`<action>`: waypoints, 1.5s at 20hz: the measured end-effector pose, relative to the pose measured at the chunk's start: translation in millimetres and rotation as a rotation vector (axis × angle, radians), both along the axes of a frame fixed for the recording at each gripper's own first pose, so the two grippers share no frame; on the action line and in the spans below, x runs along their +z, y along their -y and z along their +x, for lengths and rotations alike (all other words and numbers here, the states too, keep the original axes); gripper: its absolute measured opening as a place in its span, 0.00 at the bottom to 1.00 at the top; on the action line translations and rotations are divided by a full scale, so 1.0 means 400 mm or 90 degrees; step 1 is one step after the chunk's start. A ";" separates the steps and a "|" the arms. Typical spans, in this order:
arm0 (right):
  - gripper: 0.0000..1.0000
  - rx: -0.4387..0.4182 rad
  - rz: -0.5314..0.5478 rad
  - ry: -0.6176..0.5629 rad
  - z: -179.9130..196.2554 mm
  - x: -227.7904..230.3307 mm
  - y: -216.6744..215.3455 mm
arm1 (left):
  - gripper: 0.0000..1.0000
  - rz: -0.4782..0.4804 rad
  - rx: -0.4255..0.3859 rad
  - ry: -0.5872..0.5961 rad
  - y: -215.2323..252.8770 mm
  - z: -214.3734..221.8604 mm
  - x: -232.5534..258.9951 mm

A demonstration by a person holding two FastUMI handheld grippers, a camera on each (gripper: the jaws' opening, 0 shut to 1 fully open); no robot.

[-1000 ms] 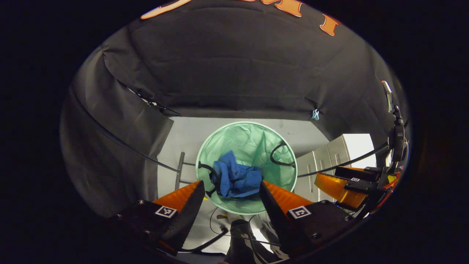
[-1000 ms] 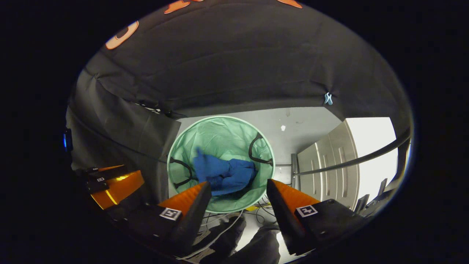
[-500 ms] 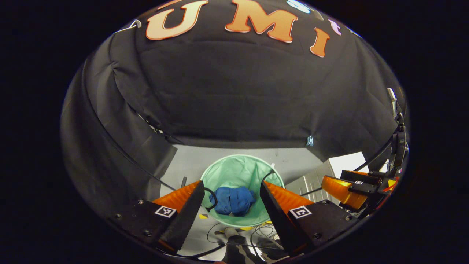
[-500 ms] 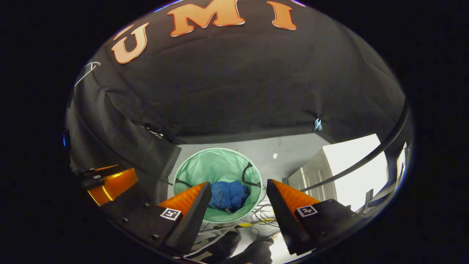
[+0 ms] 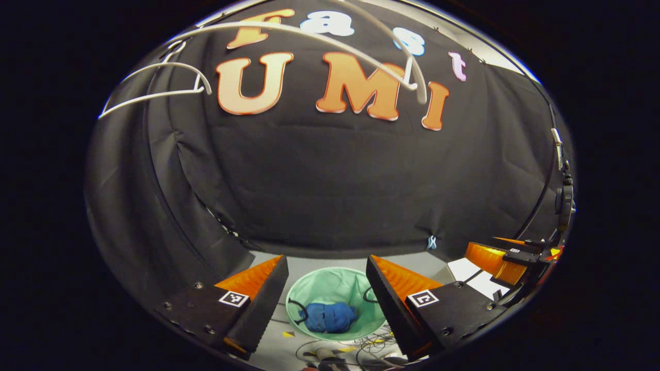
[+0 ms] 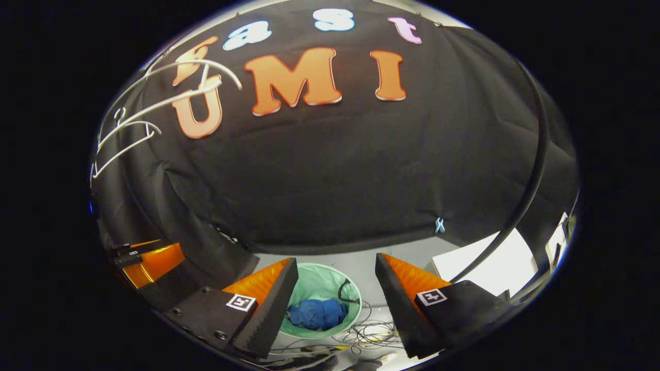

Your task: Grasp the clothes on the hanger with both hands and then place them into the laundry hamper below.

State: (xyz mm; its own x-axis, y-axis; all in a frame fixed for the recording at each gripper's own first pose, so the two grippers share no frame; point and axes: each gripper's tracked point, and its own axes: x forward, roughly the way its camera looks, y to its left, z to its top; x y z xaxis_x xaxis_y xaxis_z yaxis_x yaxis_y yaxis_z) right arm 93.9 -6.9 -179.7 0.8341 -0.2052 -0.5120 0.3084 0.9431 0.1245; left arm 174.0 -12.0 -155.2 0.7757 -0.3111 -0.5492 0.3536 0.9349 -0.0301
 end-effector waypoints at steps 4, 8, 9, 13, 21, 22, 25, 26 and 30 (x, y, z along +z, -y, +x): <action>0.98 -0.001 -0.036 0.080 -0.029 0.133 0.015 | 0.96 -0.046 0.006 0.108 0.006 0.003 0.171; 0.98 0.007 -0.070 0.157 -0.063 0.276 0.022 | 0.94 -0.095 0.009 0.191 0.011 0.001 0.316; 0.98 0.007 -0.077 0.178 -0.080 0.312 0.024 | 0.95 -0.109 0.011 0.218 0.011 -0.001 0.358; 0.98 -0.014 -0.113 0.234 -0.108 0.418 0.073 | 0.92 -0.128 0.007 0.311 0.040 -0.004 0.529; 0.88 0.000 -0.141 0.289 -0.214 0.536 0.163 | 0.98 -0.143 0.079 0.352 0.019 -0.070 0.589; 0.88 0.003 -0.139 0.291 -0.221 0.539 0.171 | 0.95 -0.143 0.087 0.352 0.017 -0.087 0.595; 0.88 0.011 -0.134 0.299 -0.261 0.549 0.196 | 0.92 -0.145 0.096 0.369 0.022 -0.129 0.629; 0.89 0.013 -0.134 0.300 -0.273 0.554 0.204 | 0.92 -0.140 0.095 0.376 0.020 -0.140 0.639; 0.89 0.035 -0.125 0.310 -0.314 0.569 0.217 | 0.92 -0.136 0.098 0.384 0.028 -0.186 0.666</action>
State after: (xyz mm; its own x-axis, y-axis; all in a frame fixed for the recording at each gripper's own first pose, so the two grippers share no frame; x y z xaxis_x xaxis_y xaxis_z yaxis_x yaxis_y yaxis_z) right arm -31.8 -93.8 47.8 0.9781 -0.2073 -0.0189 0.2081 0.9762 0.0604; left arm 99.6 -23.4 111.1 0.9725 -0.2256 0.0577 0.2289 0.9717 -0.0585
